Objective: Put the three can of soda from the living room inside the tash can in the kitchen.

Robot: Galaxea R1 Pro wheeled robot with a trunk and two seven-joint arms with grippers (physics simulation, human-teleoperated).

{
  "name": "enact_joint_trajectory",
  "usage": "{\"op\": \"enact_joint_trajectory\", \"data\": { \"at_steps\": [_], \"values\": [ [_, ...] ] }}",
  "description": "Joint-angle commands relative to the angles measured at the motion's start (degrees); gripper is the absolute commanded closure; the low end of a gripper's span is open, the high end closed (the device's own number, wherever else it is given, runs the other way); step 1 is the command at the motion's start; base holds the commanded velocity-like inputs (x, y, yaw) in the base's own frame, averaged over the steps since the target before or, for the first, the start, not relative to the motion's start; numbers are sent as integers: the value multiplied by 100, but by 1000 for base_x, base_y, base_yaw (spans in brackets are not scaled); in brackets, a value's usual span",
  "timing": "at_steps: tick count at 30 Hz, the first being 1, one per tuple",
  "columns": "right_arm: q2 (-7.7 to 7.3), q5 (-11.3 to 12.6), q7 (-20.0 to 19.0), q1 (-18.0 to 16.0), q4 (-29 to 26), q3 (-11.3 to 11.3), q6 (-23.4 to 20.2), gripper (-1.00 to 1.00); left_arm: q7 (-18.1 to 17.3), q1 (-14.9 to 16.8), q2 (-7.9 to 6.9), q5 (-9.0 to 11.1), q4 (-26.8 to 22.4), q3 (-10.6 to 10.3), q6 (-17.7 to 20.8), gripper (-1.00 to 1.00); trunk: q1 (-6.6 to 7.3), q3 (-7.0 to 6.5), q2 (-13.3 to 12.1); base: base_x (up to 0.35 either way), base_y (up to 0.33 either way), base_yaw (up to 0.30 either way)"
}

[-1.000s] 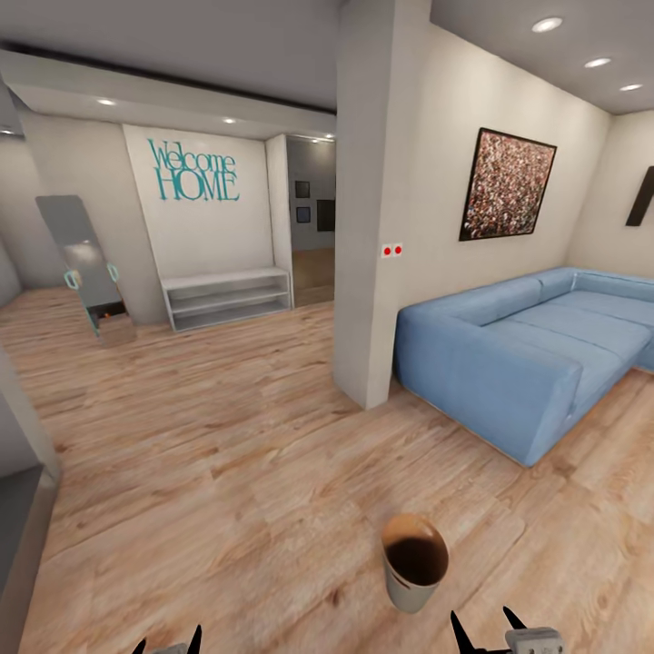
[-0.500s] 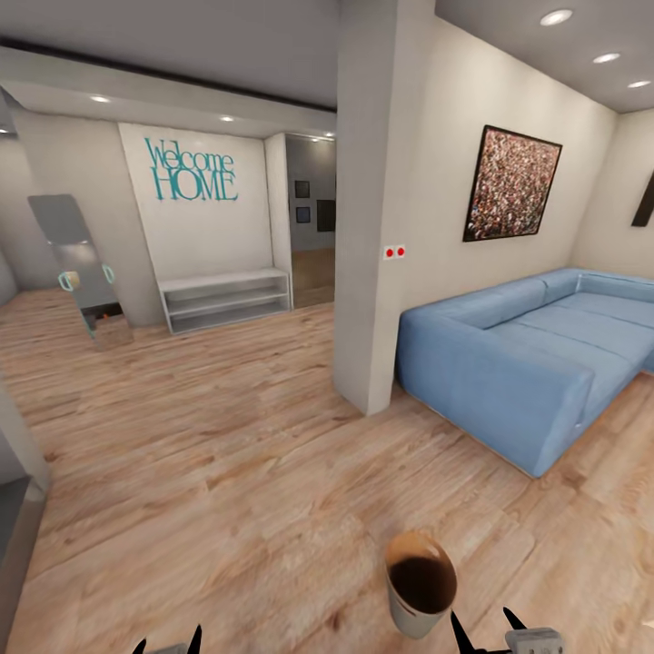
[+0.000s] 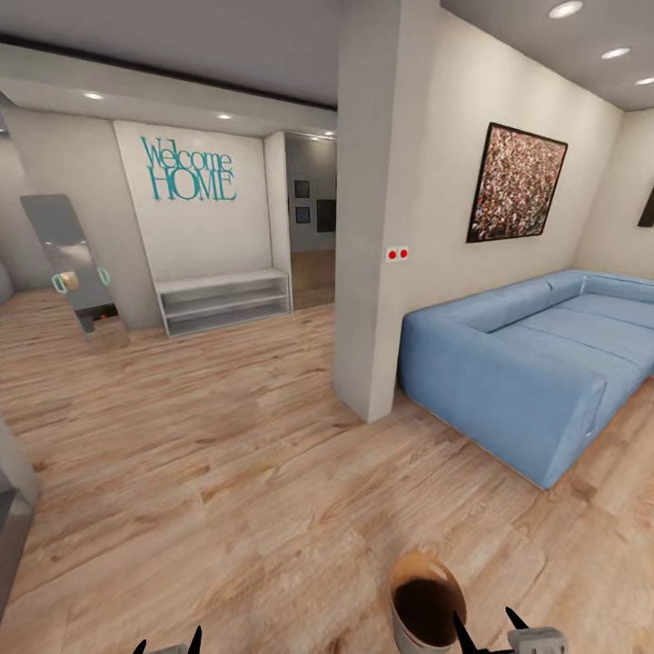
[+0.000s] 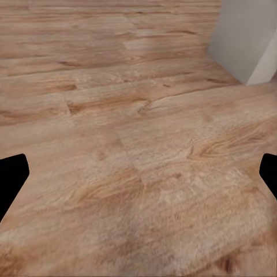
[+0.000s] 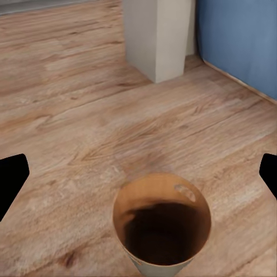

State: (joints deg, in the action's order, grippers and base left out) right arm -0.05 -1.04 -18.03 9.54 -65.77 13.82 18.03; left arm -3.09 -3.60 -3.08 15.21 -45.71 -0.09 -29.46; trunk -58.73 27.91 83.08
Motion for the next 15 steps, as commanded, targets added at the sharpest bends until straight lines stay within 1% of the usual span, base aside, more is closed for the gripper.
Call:
{"op": "enact_joint_trajectory", "data": {
  "at_steps": [1, 10, 12, 14, 15],
  "values": [
    [-6, -1, 0, -1, -1, 1, -4, -100, 0, 0, 0, 0, 0, 0, 0, -100, 0, 0, 0, 189, 0, 0],
    [-36, 16, -2, -49, -52, 46, -34, -100, -1, 0, -3, 0, 0, -3, 1, -100, 0, 0, 0, 189, 0, 0],
    [-38, 16, 0, -165, -161, 56, -401, -100, -4, 0, -6, 0, 0, -3, 1, -100, 0, 0, 0, 189, 0, 0],
    [-43, 16, 4, -327, -251, 65, -910, -100, -5, 0, -4, 0, 0, -5, 1, -100, 0, 0, 0, 188, 0, 0],
    [-73, 16, 9, -550, -323, 76, -1554, -100, -3, 0, -2, 0, 0, -5, 1, -100, 0, 0, 0, 183, 0, 0]
  ]
}}
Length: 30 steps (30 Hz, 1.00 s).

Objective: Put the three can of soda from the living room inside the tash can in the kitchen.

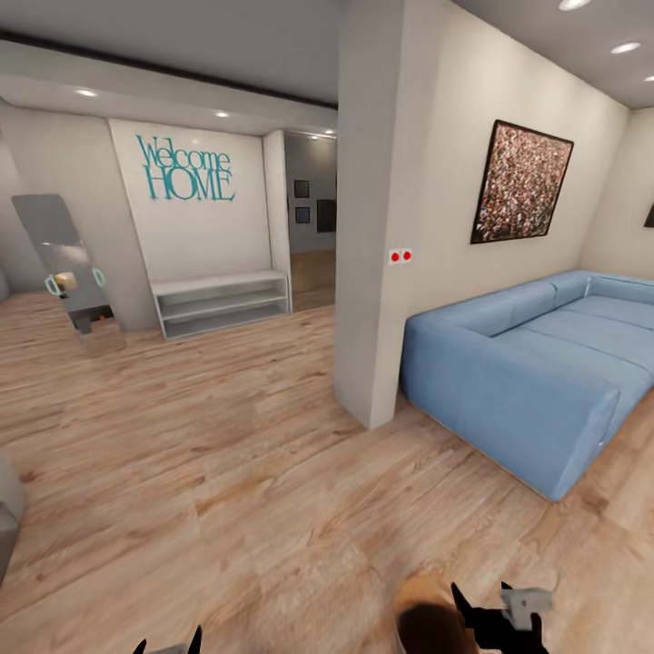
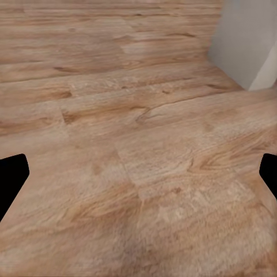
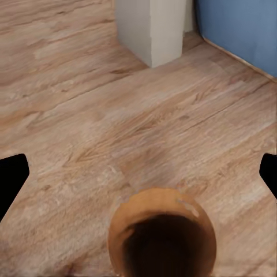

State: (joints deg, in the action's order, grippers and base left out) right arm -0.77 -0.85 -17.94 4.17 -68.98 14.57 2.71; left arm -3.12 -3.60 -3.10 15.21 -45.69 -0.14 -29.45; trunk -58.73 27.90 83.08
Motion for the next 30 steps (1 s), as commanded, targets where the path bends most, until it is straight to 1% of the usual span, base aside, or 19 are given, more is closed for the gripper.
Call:
{"op": "enact_joint_trajectory", "data": {
  "at_steps": [1, 2, 3, 4, 6, 9, 10, 13, 16, 17, 18, 21, 22, 23, 27, 28, 30],
  "values": [
    [-41, -3, 0, -143, -30, 4, -352, -100, 3, 0, 1, 2, -1, 2, 0, -100, 0, 1, 0, 179, 0, 0],
    [-41, -3, 0, -143, -30, 4, -352, -100, 3, 0, 1, 2, -1, 2, 0, -100, 0, 1, 0, 179, 0, 0],
    [-175, -1, 2, -432, -67, 10, -1002, -100, 8, 0, 1, 3, -3, 3, 3, -100, 0, 1, 0, 170, 0, 0],
    [-365, 8, 2, -763, -79, 13, -1663, -100, 13, 0, 2, 3, -3, 4, 5, -100, 0, 1, 0, 161, 0, 0],
    [-568, 14, 5, -1146, -60, 15, -2360, -100, 16, 0, 2, 2, -4, 5, 7, -100, 0, 1, 0, 155, 0, 0],
    [-854, 19, 7, -1815, 33, 14, -3447, -100, 19, 0, 2, 1, -3, 5, 11, -100, 0, 1, 0, 145, 0, 0],
    [-1029, 17, 7, -2288, 162, 3, -4101, -100, 20, 0, 2, 1, -5, 5, 14, -100, 0, 1, 0, 135, 0, 0],
    [-1290, 16, 8, -2985, 430, -24, -4888, -100, 21, 0, 2, 0, -6, 2, 16, -100, 0, 1, 0, 126, 0, 0],
    [-1548, 10, 12, -3618, 787, -57, -5444, -100, 22, 0, 2, 0, -8, -5, 17, -100, 0, 1, 0, 82, 0, 0],
    [-1697, -24, 13, -3990, 1079, -99, -5707, -100, 22, 0, 2, 0, -8, -6, 17, -100, 0, 1, 0, 41, 0, 0],
    [-1873, -271, 19, -4621, 1860, -199, -5997, -100, 12, 0, 2, 5, -9, -11, 18, -100, 0, 1, 0, 17, 0, 0],
    [-1932, -570, 23, -4989, 2625, -234, -6054, -100, 6, 0, 2, 9, -9, 0, 18, -100, 0, 1, 0, 11, 0, 0],
    [-1946, -805, 25, -5230, 3311, -252, -5998, -100, 5, 0, 2, 10, -10, 7, 18, -100, 0, 1, 0, 4, 0, 0],
    [-1940, -905, 33, -5323, 3654, -260, -5878, -100, 4, 0, 2, 9, -10, 13, 18, -100, 0, 1, 0, 3, 0, 0],
    [-1932, -1003, 127, -5421, 4038, -275, -5672, -100, 0, 0, 2, 9, -10, 19, 22, -100, 0, 1, 0, 2, 0, 0],
    [-1930, -1024, 206, -5445, 4137, -278, -5613, -100, -2, 0, 2, 9, -10, 19, 24, -100, 0, 1, 0, 0, 0, 0],
    [-1929, -1036, 274, -5461, 4226, -275, -5574, -100, -4, 0, 2, 9, -10, 19, 28, -100, 0, 1, 0, 0, 0, 0]
  ]
}}
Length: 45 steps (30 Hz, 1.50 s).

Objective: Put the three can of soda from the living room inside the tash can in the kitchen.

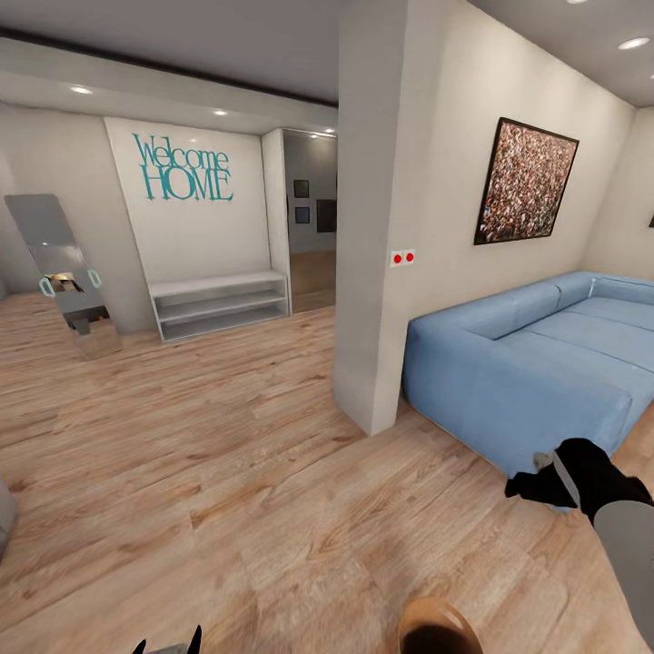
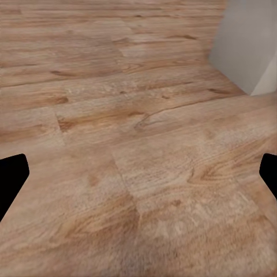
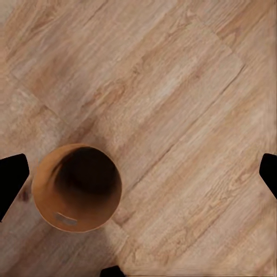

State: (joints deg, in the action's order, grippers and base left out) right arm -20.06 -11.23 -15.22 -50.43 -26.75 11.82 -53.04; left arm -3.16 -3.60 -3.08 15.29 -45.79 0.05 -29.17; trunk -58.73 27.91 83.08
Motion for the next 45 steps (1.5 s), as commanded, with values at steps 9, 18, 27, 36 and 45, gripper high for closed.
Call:
{"op": "enact_joint_trajectory", "data": {
  "at_steps": [9, 18, 27, 36, 45],
  "values": [
    [16, -25, 114, -26, 577, -27, 76, -100, -15, 0, 8, 0, 0, -17, 7, -100, 0, 0, 0, 0, 0, 0],
    [208, -50, 129, -23, 735, -34, 94, -100, -15, 0, 8, 2, 0, -21, 17, -100, -110, 90, 201, 0, 0, 0],
    [316, -45, 140, -20, 768, -140, 200, -100, -9, 0, 1, 8, 0, -22, 25, -100, -307, 251, 562, 0, 0, 0],
    [410, -55, 119, -20, 746, -162, 187, -100, -9, 0, 0, 12, 0, -22, 32, -100, -505, 413, 923, 0, 0, 0],
    [405, -50, 102, -13, 727, -161, 190, -100, 0, 0, 6, -1, 0, -28, 34, -100, -703, 574, 1284, 0, 0, 0]
  ]
}}
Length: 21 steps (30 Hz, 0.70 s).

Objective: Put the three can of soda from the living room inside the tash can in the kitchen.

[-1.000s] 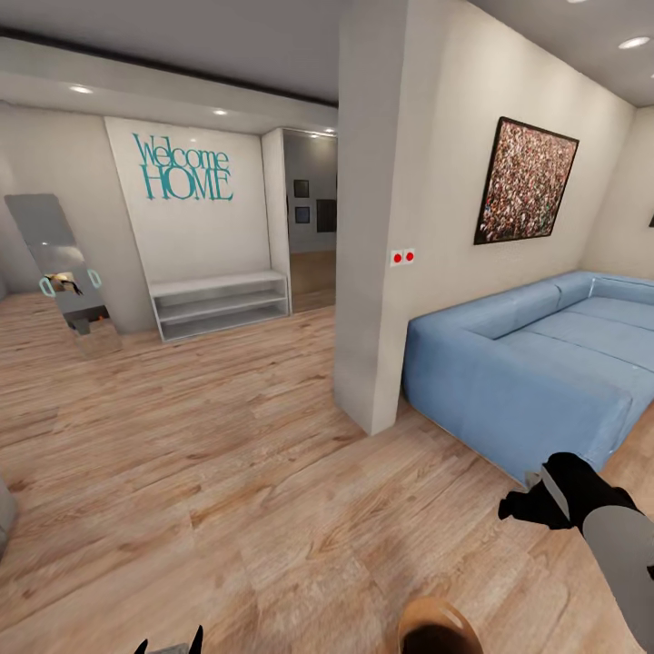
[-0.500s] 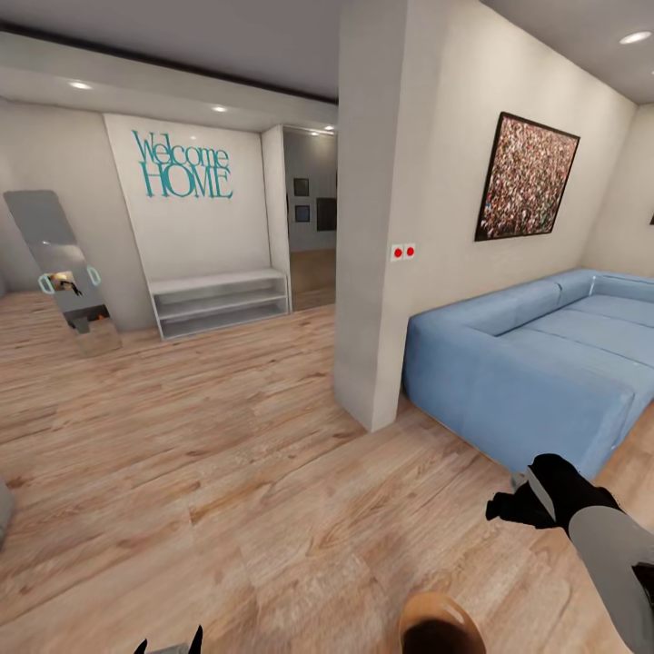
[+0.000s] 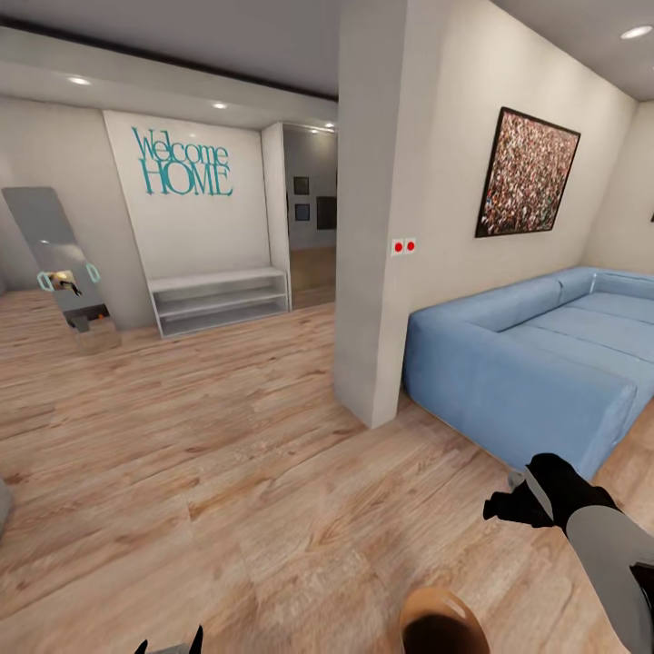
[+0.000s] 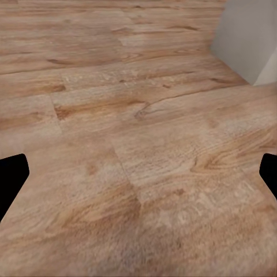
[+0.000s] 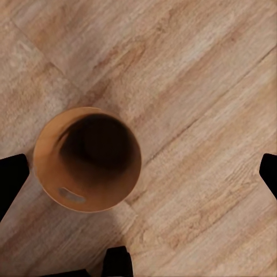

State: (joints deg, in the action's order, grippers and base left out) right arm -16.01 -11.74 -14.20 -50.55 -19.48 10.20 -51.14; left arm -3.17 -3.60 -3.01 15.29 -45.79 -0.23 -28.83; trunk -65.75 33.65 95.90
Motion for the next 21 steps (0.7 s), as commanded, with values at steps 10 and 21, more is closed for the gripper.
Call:
{"op": "enact_joint_trajectory", "data": {
  "at_steps": [10, 21],
  "values": [
    [-11, -4, 4, 9, -10, -16, 24, -100, 8, 0, 2, -8, 0, -3, 8, -100, -220, 180, 403, 0, 0, 0],
    [-5, 4, 4, 11, -20, -262, 42, -100, 9, 0, 3, -8, 7, -9, 9, -100, -462, 378, 844, 0, 0, 0]
  ]
}}
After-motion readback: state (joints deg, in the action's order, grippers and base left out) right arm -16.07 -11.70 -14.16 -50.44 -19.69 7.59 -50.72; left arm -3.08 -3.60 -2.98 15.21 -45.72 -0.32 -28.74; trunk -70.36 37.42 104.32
